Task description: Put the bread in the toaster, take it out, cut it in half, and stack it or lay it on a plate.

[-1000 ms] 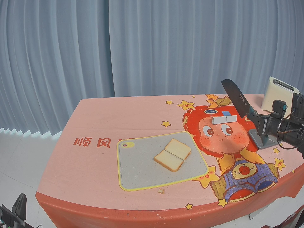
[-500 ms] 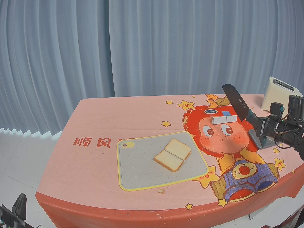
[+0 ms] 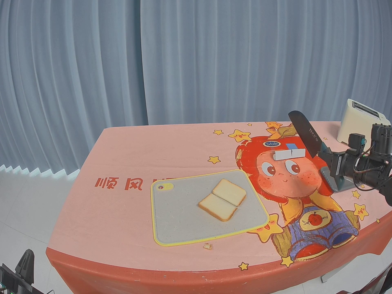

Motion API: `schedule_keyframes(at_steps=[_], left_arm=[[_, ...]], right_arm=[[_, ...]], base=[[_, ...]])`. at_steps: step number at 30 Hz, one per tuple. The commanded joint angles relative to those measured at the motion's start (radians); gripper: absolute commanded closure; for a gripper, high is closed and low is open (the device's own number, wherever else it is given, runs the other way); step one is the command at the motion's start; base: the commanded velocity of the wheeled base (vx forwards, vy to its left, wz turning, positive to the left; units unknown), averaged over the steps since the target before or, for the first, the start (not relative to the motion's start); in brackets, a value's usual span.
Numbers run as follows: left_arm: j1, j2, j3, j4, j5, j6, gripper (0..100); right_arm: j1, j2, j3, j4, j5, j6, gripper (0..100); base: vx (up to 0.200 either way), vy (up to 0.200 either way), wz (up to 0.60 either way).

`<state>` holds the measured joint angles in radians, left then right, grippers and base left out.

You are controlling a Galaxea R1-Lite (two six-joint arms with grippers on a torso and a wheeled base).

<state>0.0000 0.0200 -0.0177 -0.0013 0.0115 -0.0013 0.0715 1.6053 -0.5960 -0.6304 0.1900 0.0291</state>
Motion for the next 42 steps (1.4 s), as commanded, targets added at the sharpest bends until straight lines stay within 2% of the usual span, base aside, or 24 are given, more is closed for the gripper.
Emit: schedule_keyframes(at_steps=[1, 29, 42], left_arm=[[0.0, 0.001, 0.018, 0.0, 0.001, 0.0, 100], [0.0, 0.001, 0.018, 0.0, 0.001, 0.0, 100], [0.0, 0.001, 0.018, 0.0, 0.001, 0.0, 100]], right_arm=[[0.001, 0.002, 0.001, 0.0, -0.001, 0.0, 100], [-0.004, 0.084, -0.001, -0.002, 0.002, 0.0, 100], [-0.036, 0.163, -0.028, -0.011, 0.003, -0.005, 100]], base=[[0.0, 0.0, 0.0], [0.0, 0.0, 0.0], [0.0, 0.0, 0.0]])
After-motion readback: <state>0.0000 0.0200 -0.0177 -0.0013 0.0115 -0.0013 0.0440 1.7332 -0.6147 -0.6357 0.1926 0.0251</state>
